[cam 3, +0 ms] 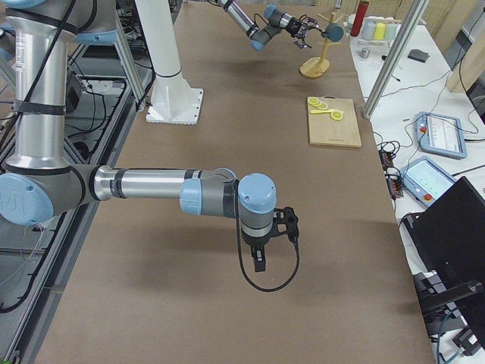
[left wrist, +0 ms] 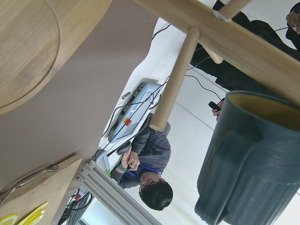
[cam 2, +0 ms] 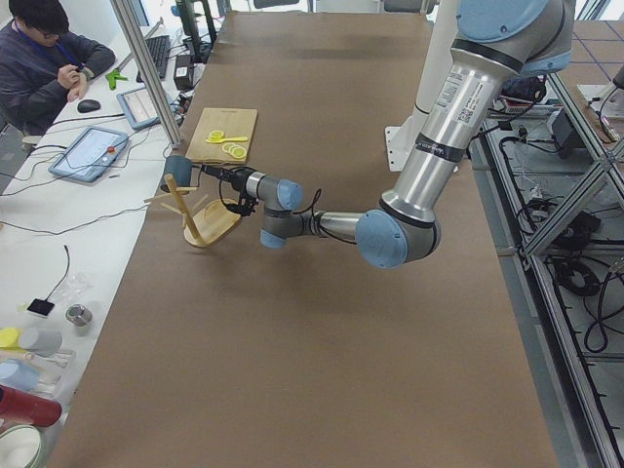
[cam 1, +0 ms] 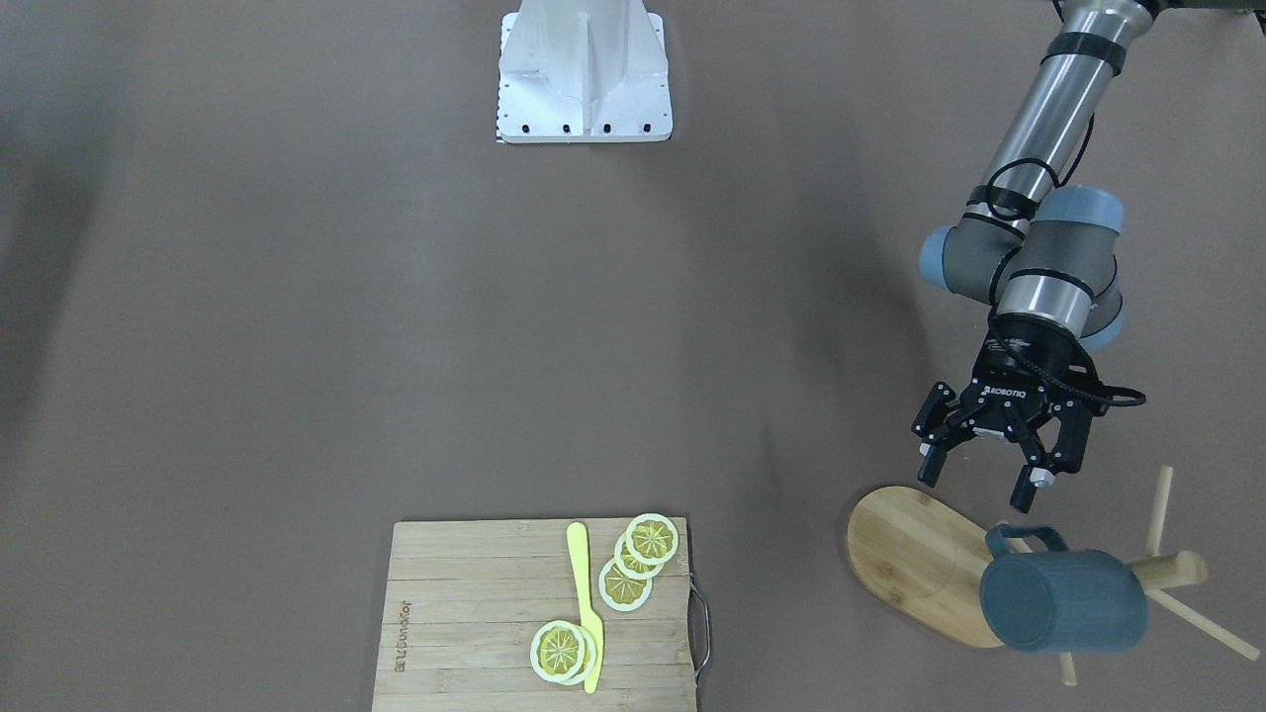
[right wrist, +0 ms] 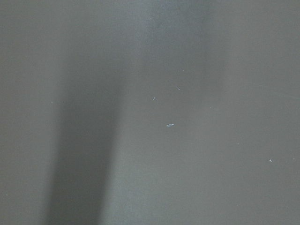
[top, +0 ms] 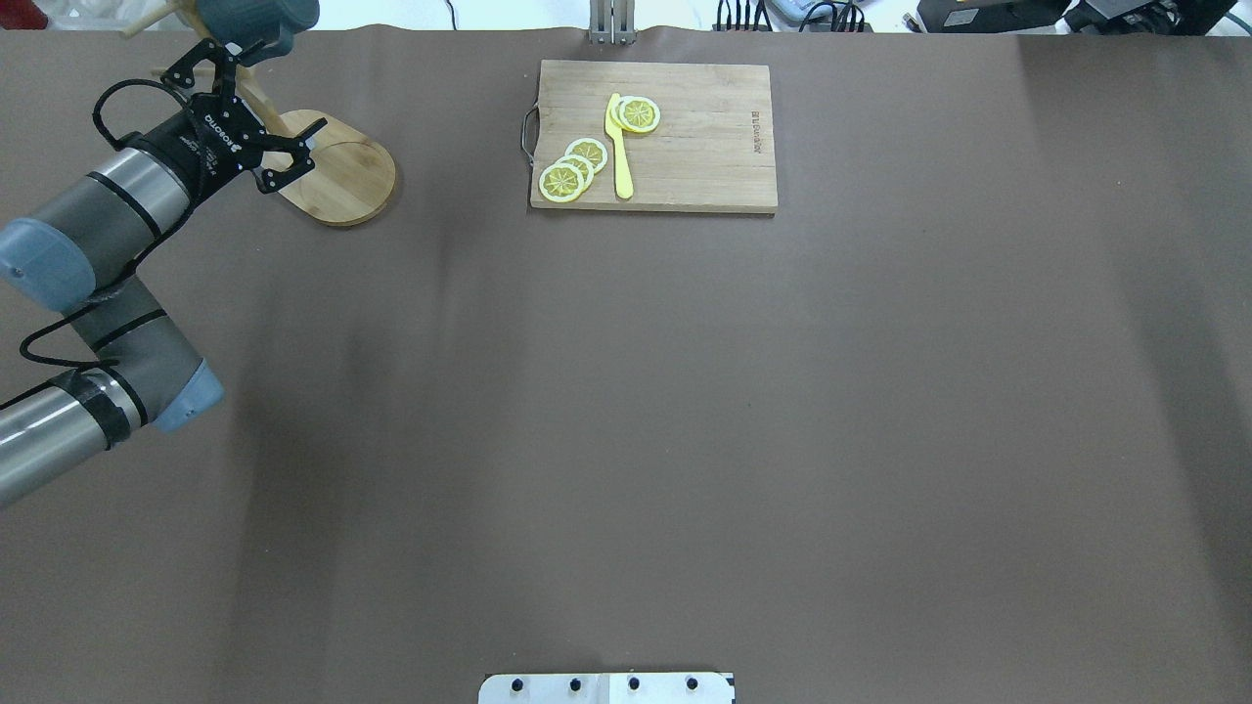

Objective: Hang cup on storage rack
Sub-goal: 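Open the left gripper and pull it back away from the rack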

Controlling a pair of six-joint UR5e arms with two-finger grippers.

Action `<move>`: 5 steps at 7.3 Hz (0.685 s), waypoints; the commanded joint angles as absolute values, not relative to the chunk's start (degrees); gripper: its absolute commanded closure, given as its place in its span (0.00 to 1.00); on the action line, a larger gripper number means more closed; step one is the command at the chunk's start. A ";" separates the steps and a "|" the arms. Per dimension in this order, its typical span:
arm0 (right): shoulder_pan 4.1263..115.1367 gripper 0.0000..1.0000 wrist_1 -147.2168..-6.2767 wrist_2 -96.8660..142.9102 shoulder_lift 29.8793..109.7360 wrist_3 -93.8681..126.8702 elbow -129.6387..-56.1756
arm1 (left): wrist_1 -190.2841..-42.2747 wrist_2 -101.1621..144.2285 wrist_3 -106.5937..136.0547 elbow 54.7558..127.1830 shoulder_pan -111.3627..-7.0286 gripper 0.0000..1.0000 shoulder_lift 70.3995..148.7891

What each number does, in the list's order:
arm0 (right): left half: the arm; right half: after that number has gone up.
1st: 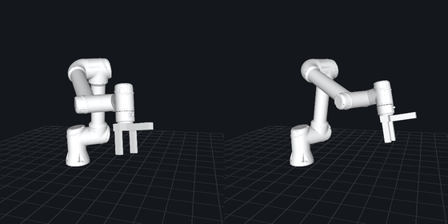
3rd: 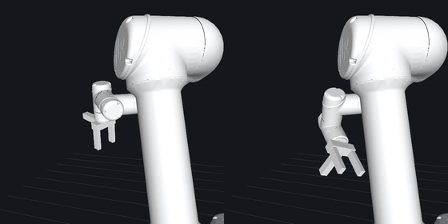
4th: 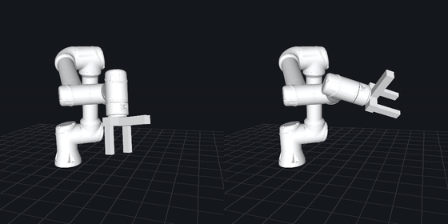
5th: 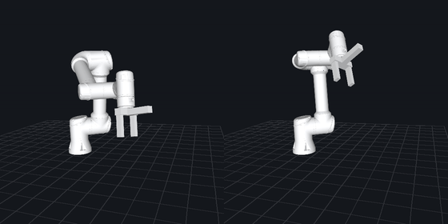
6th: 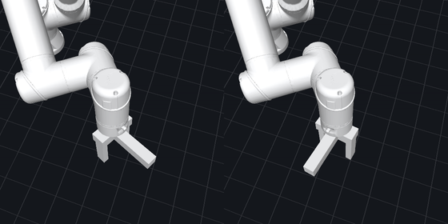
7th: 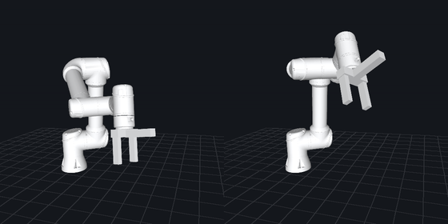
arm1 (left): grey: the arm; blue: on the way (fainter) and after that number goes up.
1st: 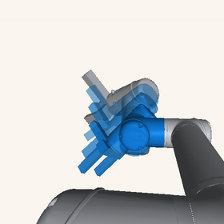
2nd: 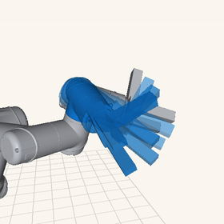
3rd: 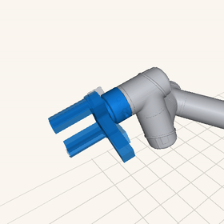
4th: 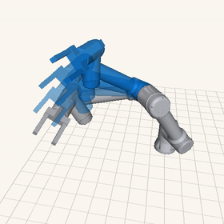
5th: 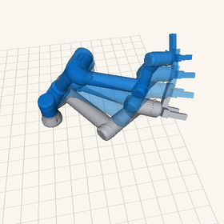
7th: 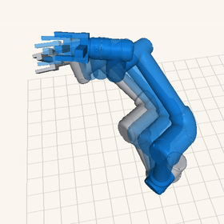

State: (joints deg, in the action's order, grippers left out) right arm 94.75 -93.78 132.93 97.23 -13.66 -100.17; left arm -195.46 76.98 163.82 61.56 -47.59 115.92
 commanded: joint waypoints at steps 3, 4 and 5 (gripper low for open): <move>94.66 0.00 -93.78 132.98 97.21 -13.62 -100.19 | -200.20 80.41 161.13 65.89 -47.55 0.01 113.04; 94.75 0.00 -93.78 132.98 97.21 -13.62 -100.11 | -200.21 83.64 158.67 70.53 -47.64 0.01 110.50; 94.75 0.00 -93.78 132.98 97.21 -13.62 -100.11 | -200.30 86.54 157.34 73.62 -47.64 0.01 107.87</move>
